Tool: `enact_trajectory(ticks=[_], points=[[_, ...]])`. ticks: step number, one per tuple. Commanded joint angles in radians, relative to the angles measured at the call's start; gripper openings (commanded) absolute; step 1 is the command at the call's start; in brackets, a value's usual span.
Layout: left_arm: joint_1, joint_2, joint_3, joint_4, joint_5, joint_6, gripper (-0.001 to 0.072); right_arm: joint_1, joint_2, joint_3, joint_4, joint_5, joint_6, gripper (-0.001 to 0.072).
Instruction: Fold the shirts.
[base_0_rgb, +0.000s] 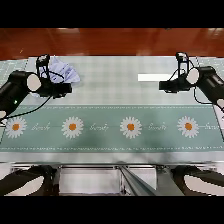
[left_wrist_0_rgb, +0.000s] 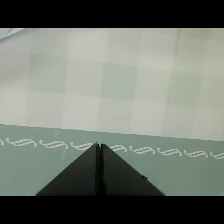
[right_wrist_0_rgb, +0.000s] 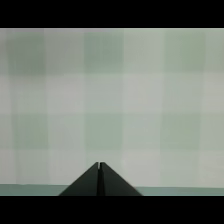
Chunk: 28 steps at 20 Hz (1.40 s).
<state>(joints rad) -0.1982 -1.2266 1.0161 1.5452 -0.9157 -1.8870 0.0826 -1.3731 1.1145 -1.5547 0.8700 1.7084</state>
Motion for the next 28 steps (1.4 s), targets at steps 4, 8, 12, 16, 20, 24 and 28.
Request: enact_trajectory(ticks=[4, 8, 12, 16, 20, 24, 28], points=[[0.03, -0.001, 0.051, 0.019, 0.145, 0.003, 0.0479, 0.0, 0.0, 0.0, -0.015, -0.026, -0.03, 0.038], [0.162, -0.038, 0.216, 0.024, 0.22, 0.099, 0.0506, 0.002, 0.007, -0.01, -0.075, 0.154, -0.076, 0.0409], [0.327, -0.2, 0.383, 0.008, 0.044, 0.142, 0.0505, 0.017, 0.099, -0.113, -0.054, 0.136, -0.069, 0.0408], [0.38, -0.402, 0.494, -0.104, -0.086, 0.335, 0.0505, 0.019, 0.177, -0.182, 0.029, 0.097, -0.063, 0.0408], [0.367, -0.55, 0.575, -0.103, -0.117, 0.395, 0.0505, 0.019, 0.187, -0.182, 0.056, 0.095, -0.044, 0.0408], [0.353, -0.626, 0.607, -0.102, -0.145, 0.405, 0.0505, 0.019, 0.187, -0.182, 0.057, 0.09, -0.025, 0.0408], [0.336, -0.644, 0.607, -0.101, -0.161, 0.413, 0.0489, 0.019, 0.188, -0.182, 0.064, 0.087, -0.024, 0.0407]])
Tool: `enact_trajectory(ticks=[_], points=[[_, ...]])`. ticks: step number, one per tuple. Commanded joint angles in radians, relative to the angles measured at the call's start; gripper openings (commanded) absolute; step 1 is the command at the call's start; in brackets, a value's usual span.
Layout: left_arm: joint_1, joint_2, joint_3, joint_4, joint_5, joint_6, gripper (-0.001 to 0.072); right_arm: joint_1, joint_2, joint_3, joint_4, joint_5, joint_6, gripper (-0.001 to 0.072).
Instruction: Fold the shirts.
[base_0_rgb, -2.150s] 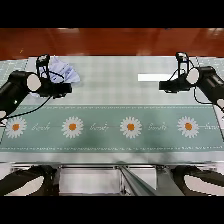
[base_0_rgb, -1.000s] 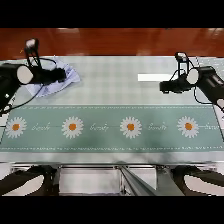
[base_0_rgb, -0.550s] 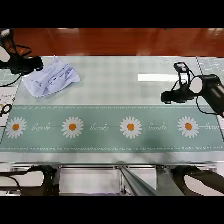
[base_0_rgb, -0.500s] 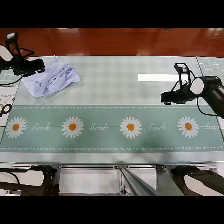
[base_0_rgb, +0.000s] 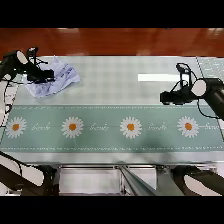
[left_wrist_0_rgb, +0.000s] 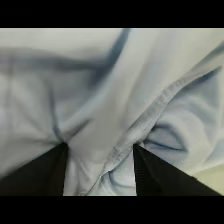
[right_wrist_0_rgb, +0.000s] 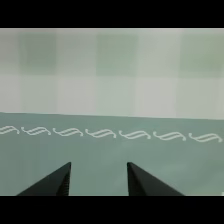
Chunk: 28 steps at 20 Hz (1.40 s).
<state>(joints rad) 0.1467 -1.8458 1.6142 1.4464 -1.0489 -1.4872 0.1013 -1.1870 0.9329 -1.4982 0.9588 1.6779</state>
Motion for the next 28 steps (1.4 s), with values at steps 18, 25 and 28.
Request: enact_trajectory(ticks=[18, 25, 28], points=[[-0.125, 0.458, 0.437, -0.315, -0.117, 0.01, 0.0022, 0.0, 0.424, 0.0, 0.026, 0.068, 0.004, 0.0406], [-0.275, 0.686, 0.437, -0.314, 0.039, 0.01, 0.0022, 0.0, 0.597, 0.0, 0.037, 0.137, 0.005, 0.0406], [-0.3, 0.768, 0.437, -0.315, 0.078, 0.005, 0.0022, 0.0, 0.635, 0.0, 0.048, 0.156, 0.005, 0.0405]])
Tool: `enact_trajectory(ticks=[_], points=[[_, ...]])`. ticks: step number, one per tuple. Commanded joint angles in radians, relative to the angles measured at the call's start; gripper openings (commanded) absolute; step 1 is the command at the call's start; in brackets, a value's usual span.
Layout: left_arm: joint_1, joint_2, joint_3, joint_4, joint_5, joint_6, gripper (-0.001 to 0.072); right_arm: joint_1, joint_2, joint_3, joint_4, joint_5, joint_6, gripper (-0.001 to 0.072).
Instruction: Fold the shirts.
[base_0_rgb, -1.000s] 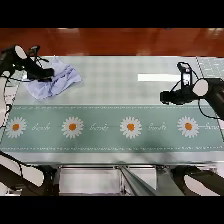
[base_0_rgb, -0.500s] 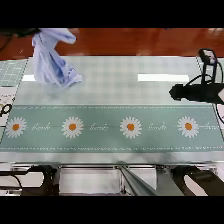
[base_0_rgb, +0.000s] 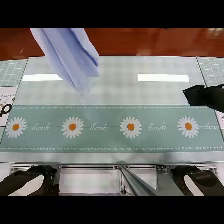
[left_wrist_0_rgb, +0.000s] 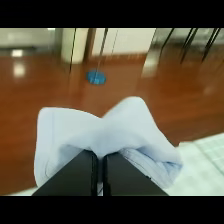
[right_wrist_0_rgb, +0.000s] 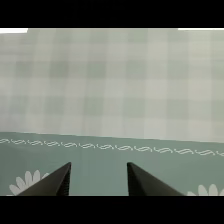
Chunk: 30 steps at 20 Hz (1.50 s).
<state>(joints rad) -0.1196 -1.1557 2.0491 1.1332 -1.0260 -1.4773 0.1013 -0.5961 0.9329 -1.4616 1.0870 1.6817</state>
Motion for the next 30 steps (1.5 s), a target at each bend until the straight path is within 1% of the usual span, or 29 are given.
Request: enact_trajectory(ticks=[1, 4, 8, 11, 12, 15, 18, 20, 21, 23, 25, 26, 27, 28, 30], points=[[-0.05, 0.096, 0.002, -0.002, 0.045, -0.011, 0.0022, 0.0, 0.05, 0.0, 0.016, 0.031, 0.001, 0.0405], [-0.165, 0.126, -0.034, -0.001, 0.024, -0.011, 0.0021, 0.0, 0.053, 0.0, 0.024, 0.032, 0.001, 0.0404], [-0.364, 0.143, -0.172, 0.0, 0.077, -0.011, 0.0022, 0.0, 0.053, 0.0, 0.024, 0.032, 0.007, 0.0404], [-0.456, 0.185, -0.329, 0.002, 0.14, -0.011, 0.0021, 0.0, 0.053, 0.0, 0.023, 0.032, 0.008, 0.0404], [-0.47, 0.208, -0.396, 0.002, 0.16, -0.014, 0.0022, 0.0, 0.053, 0.0, 0.023, 0.032, 0.009, 0.0404], [-0.468, 0.293, -0.623, 0.003, 0.201, -0.064, 0.0021, 0.0, 0.053, 0.0, 0.022, 0.032, 0.016, 0.0403], [-0.452, 0.366, -0.894, -0.002, 0.196, -0.137, 0.0022, 0.0, 0.052, 0.0, 0.021, 0.032, 0.021, 0.0404], [-0.455, 0.367, -1.079, -0.041, 0.134, -0.137, 0.0022, 0.0, 0.052, -0.003, 0.022, 0.031, 0.035, 0.0404], [-0.458, 0.356, -1.176, -0.08, 0.129, -0.136, 0.0022, 0.0, 0.052, -0.011, 0.021, 0.03, 0.043, 0.0403], [-0.463, 0.328, -1.339, -0.109, 0.168, -0.137, 0.0023, 0.0, 0.052, -0.042, 0.022, 0.028, 0.055, 0.0404], [-0.46, 0.292, -1.44, -0.14, 0.187, -0.137, 0.0024, 0.0, 0.052, -0.079, 0.02, 0.028, 0.072, 0.0404], [-0.46, 0.271, -1.461, -0.14, 0.168, -0.143, 0.0079, 0.0, 0.052, -0.099, 0.02, 0.027, 0.077, 0.0403], [-0.46, 0.246, -1.467, -0.138, 0.137, -0.166, 0.0361, 0.0, 0.052, -0.119, 0.02, 0.027, 0.081, 0.0404], [-0.457, 0.226, -1.46, -0.134, 0.114, -0.166, 0.0505, 0.0, 0.052, -0.138, 0.02, 0.028, 0.086, 0.0404], [-0.41, 0.216, -1.391, -0.089, 0.029, -0.153, 0.0507, -0.001, 0.039, -0.151, 0.017, 0.025, 0.087, 0.0404]])
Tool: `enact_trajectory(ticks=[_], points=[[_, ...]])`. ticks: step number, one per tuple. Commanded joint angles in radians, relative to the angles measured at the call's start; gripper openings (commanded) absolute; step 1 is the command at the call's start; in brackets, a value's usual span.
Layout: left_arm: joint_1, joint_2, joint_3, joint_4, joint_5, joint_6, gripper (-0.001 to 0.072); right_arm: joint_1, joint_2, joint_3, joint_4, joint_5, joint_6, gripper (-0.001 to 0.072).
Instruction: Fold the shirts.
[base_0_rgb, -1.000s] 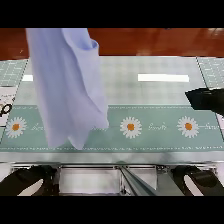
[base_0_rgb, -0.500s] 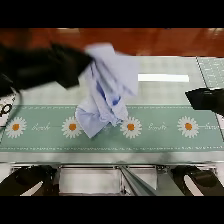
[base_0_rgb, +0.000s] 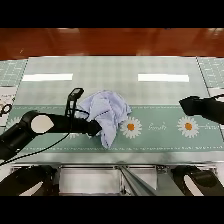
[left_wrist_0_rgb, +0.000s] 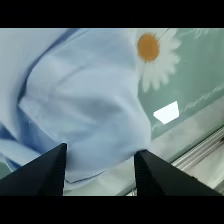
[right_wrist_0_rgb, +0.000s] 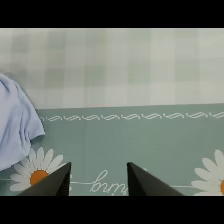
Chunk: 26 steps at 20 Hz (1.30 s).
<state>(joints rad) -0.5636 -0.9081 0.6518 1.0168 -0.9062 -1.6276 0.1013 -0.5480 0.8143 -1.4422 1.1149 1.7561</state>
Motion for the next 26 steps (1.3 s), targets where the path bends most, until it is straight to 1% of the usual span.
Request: enact_trajectory(ticks=[1, 2, 4, 6, 7, 8, 9, 10, 12, 13, 14, 15, 16, 18, 22, 26], points=[[0.085, -0.024, 0.076, 0.045, -0.152, 0.024, 0.0507, -0.001, -0.012, -0.029, -0.018, -0.024, 0.012, 0.0404], [0.144, -0.012, 0.154, 0.063, -0.202, 0.059, 0.0507, -0.001, -0.012, -0.01, -0.065, -0.034, 0.016, 0.0404], [0.302, 0.019, 0.341, 0.095, -0.259, 0.101, 0.0507, -0.006, -0.012, 0.075, -0.267, -0.018, 0.077, 0.0404], [0.468, 0.038, 0.481, 0.098, -0.241, 0.101, 0.0506, -0.076, -0.012, 0.157, -0.448, 0.024, 0.089, 0.0404], [0.536, 0.038, 0.517, 0.093, -0.223, 0.095, 0.0506, -0.139, -0.012, 0.17, -0.502, 0.05, 0.089, 0.0403], [0.589, 0.033, 0.519, 0.056, -0.202, 0.086, 0.0506, -0.21, -0.014, 0.161, -0.508, 0.077, 0.089, 0.0403], [0.622, 0.014, 0.5, -0.016, -0.208, 0.09, 0.0506, -0.282, -0.018, 0.133, -0.473, 0.097, 0.089, 0.0404], [0.626, -0.019, 0.466, -0.09, -0.235, 0.116, 0.0505, -0.353, -0.021, 0.079, -0.388, 0.099, 0.066, 0.0403], [0.568, -0.134, 0.355, -0.299, -0.33, 0.25, 0.0506, -0.452, -0.04, -0.068, -0.14, 0.073, -0.042, 0.0404], [0.524, -0.202, 0.31, -0.386, -0.377, 0.344, 0.0506, -0.475, -0.055, -0.13, -0.023, 0.06, -0.107, 0.0404], [0.473, -0.274, 0.283, -0.422, -0.418, 0.423, 0.0506, -0.481, -0.073, -0.178, 0.072, 0.051, -0.164, 0.0404], [0.42, -0.359, 0.277, -0.387, -0.458, 0.441, 0.0507, -0.48, -0.094, -0.211, 0.139, 0.049, -0.203, 0.0404], [0.387, -0.422, 0.281, -0.335, -0.484, 0.438, 0.0506, -0.48, -0.113, -0.222, 0.179, 0.053, -0.234, 0.0404], [0.359, -0.499, 0.282, -0.251, -0.502, 0.438, 0.0507, -0.48, -0.143, -0.222, 0.206, 0.057, -0.261, 0.0403], [0.347, -0.526, 0.28, -0.257, -0.464, 0.438, 0.0507, -0.48, -0.184, -0.222, 0.234, 0.056, -0.277, 0.0404], [0.275, -0.56, 0.28, -0.336, -0.424, 0.457, 0.0507, -0.48, -0.257, -0.222, 0.384, 0.049, -0.327, 0.0403]])
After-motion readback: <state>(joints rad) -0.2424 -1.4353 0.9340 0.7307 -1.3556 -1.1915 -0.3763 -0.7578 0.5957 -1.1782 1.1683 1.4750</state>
